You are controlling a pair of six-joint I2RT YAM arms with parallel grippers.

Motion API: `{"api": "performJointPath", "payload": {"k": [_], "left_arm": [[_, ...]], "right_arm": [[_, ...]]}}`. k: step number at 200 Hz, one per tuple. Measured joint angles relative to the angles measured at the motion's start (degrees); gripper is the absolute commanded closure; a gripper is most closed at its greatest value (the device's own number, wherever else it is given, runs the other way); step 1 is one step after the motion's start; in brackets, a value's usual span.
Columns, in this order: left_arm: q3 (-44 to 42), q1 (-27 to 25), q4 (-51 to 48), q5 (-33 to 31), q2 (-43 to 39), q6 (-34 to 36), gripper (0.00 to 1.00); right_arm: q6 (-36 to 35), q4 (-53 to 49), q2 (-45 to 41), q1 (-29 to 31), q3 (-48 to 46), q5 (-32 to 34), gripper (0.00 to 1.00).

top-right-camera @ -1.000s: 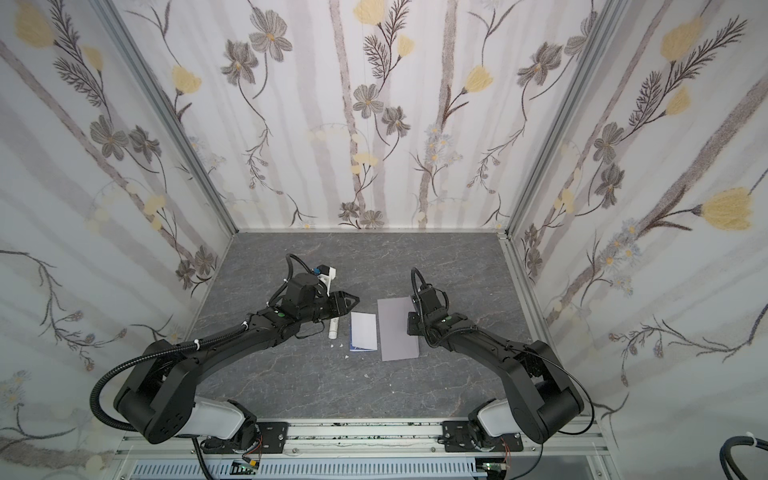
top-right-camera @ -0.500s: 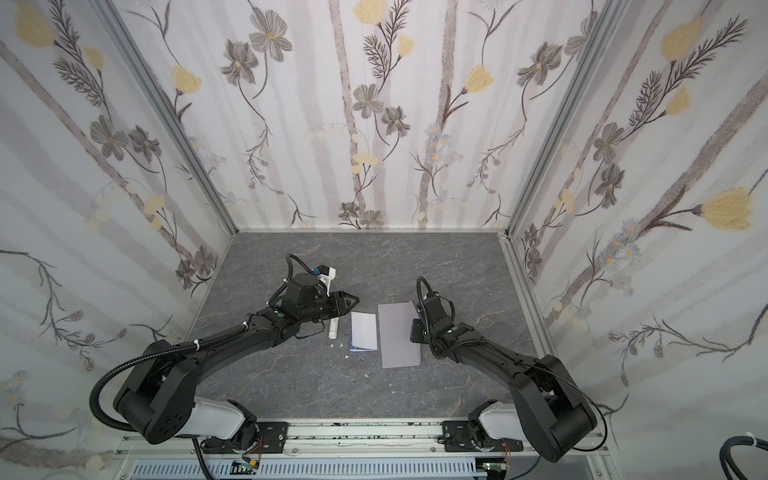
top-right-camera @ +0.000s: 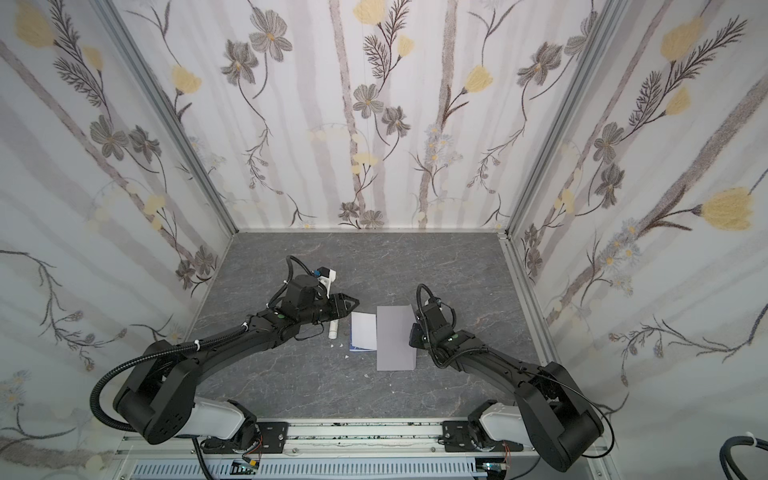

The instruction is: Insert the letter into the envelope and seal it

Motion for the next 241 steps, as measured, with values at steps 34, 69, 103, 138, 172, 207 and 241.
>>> {"api": "performJointPath", "payload": {"k": [34, 69, 103, 138, 172, 207, 241], "left_arm": [[-0.9, 0.0, 0.0, 0.1, -0.6, 0.0, 0.55], [-2.8, 0.0, 0.0, 0.1, -0.6, 0.7, 0.43], [-3.0, 0.0, 0.0, -0.3, 1.7, 1.5, 0.38], [-0.8, 0.0, 0.0, -0.9, 7.1, 1.8, 0.37], [1.6, 0.2, 0.1, -1.4, 10.7, 2.8, 0.35], [3.2, 1.3, 0.4, -2.3, 13.8, 3.0, 0.34], [4.1, 1.3, 0.5, -2.4, 15.8, 3.1, 0.34]], "right_arm": [[0.7, -0.1, -0.9, 0.2, 0.0, 0.5, 0.65], [0.8, -2.0, -3.5, 0.3, 0.8, 1.9, 0.56], [-1.1, -3.8, -6.8, -0.7, 3.4, 2.8, 0.53], [-4.0, -4.4, -6.6, -2.7, 6.1, 1.4, 0.53], [-6.1, -4.4, -5.2, -5.0, 7.0, -0.9, 0.53], [-7.6, -4.3, -5.0, -7.2, 7.0, -3.5, 0.53], [-8.3, -4.2, -5.0, -8.3, 6.9, -5.0, 0.53]]}}
